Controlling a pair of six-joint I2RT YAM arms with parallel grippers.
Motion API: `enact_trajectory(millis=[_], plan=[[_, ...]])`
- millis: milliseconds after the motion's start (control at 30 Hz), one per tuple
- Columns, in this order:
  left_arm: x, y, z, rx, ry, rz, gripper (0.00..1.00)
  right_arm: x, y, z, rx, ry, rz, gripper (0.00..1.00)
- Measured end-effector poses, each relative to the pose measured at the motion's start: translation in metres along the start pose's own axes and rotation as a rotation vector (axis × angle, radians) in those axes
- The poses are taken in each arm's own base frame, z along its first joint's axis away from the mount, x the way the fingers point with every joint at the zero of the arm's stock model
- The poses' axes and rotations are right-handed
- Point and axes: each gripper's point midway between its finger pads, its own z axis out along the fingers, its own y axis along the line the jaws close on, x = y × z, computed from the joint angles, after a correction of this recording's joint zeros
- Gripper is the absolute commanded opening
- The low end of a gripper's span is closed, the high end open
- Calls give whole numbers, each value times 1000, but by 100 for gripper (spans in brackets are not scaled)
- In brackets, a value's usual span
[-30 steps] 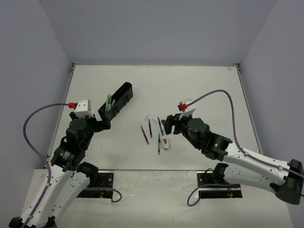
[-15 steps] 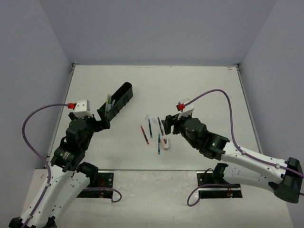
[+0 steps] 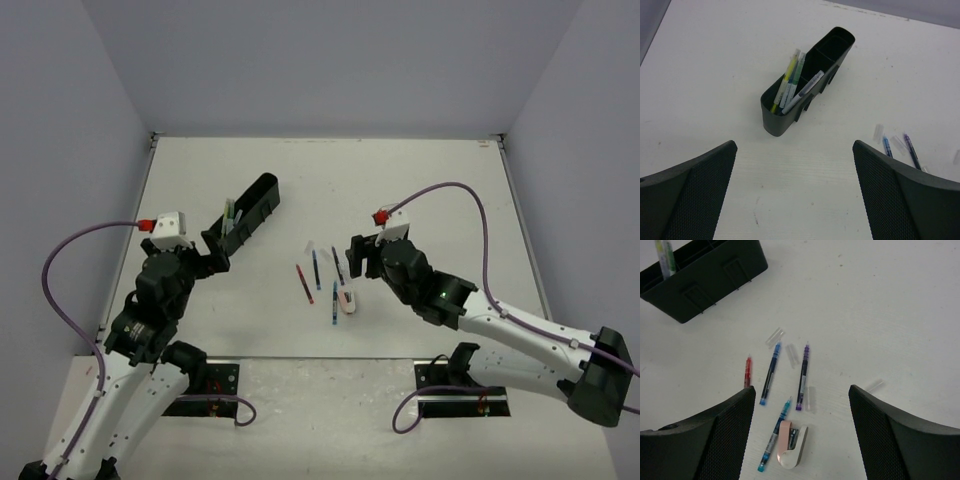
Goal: Sort the stationery into containers
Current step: Pick up the pen from the center of the board.
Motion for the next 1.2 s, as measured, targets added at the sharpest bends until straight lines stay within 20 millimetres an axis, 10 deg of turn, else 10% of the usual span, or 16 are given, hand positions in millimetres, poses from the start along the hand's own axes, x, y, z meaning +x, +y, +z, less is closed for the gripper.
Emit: enact_trajectory(millis=[200, 833, 1200], plan=[[1, 0, 0, -3, 3, -4, 100, 9, -29, 20, 73, 103, 66, 75], [5, -4, 3, 17, 28, 1, 100, 75, -3, 63, 80, 549, 21, 75], [5, -5, 2, 23, 25, -1, 100, 113, 96, 91, -14, 676, -58, 42]])
